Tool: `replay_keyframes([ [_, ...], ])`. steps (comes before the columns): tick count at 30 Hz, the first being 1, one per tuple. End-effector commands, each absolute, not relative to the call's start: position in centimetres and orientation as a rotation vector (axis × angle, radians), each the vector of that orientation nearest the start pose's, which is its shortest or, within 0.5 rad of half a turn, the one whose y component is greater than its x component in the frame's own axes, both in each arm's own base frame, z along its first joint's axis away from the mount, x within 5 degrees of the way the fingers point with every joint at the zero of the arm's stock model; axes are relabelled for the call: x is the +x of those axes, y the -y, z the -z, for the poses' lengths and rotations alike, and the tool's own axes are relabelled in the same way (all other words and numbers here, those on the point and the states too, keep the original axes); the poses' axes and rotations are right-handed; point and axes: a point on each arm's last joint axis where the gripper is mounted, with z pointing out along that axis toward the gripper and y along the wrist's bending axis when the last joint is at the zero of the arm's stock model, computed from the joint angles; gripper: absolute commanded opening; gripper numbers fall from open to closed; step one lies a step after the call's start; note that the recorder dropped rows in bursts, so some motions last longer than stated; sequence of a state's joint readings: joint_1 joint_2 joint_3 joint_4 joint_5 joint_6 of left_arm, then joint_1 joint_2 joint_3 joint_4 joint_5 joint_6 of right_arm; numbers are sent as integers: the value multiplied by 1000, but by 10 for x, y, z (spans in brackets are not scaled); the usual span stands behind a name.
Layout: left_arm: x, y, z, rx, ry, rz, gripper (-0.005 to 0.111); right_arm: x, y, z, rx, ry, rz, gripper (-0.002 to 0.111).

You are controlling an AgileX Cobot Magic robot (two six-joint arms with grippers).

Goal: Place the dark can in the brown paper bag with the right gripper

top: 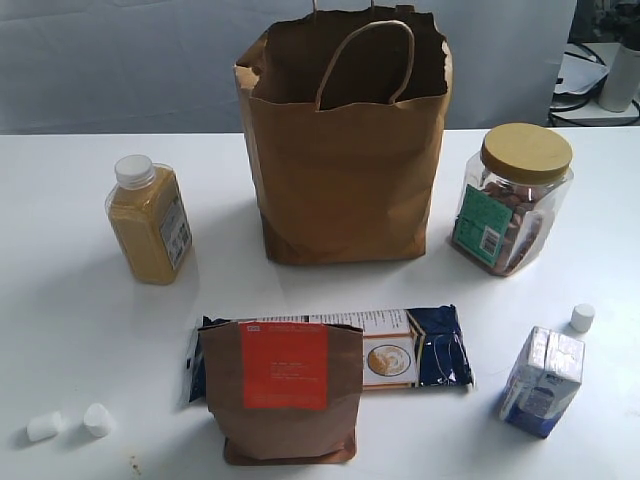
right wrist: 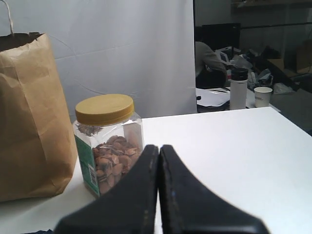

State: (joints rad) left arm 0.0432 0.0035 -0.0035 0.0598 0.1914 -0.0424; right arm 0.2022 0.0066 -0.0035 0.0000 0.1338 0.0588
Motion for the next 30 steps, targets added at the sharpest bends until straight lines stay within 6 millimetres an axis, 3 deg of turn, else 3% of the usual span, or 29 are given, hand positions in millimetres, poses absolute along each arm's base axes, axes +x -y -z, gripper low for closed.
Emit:
replay_keyframes([
  [1,56,-3,-197,-26,-1667,-50,0,55,-10,-201,-105,-1617,-180,0],
  [30,56,-3,-197,-26,-1667,-50,0,55,-12,-201,-125,-1616,-200,0],
])
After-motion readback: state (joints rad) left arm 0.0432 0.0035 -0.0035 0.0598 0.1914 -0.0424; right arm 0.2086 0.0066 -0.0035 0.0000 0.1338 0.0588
